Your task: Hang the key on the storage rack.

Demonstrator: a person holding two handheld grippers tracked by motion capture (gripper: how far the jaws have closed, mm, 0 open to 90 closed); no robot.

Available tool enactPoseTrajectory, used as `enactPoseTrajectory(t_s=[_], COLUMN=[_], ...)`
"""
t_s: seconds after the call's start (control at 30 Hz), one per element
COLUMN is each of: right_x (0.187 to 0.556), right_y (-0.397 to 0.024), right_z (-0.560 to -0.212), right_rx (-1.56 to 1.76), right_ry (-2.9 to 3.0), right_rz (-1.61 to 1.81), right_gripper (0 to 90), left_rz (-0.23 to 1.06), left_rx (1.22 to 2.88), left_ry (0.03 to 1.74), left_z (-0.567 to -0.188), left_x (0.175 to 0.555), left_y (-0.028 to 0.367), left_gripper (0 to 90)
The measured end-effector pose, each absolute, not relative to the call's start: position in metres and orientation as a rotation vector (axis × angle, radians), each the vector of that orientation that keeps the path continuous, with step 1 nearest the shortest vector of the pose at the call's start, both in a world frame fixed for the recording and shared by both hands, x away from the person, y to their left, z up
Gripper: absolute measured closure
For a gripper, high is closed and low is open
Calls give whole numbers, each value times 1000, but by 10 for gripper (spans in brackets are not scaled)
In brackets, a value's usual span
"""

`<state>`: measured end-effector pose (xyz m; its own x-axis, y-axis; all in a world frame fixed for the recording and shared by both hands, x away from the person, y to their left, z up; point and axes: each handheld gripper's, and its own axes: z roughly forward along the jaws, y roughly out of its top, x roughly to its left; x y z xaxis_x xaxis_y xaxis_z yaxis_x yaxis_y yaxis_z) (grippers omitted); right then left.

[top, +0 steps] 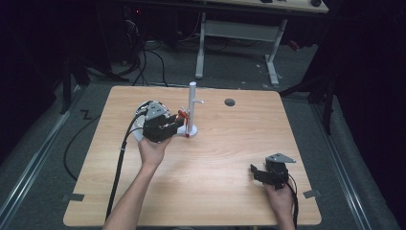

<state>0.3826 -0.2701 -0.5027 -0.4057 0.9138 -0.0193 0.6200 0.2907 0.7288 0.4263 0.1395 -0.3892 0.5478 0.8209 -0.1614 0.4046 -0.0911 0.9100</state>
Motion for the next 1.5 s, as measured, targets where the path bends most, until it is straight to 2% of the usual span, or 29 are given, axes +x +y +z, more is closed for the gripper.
enactPoseTrajectory(t_s=[0.53, 1.5], right_x=[383, 383], right_y=[-270, -270], right_z=[-503, -503], right_rx=[1372, 1371], right_ry=[2129, 2130], right_rz=[905, 905], right_gripper=[295, 296], left_rz=[530, 528], left_rx=[1743, 1782], left_ry=[1033, 1080], left_z=[-403, -426], left_x=[428, 435], left_y=[133, 131], left_gripper=[682, 679])
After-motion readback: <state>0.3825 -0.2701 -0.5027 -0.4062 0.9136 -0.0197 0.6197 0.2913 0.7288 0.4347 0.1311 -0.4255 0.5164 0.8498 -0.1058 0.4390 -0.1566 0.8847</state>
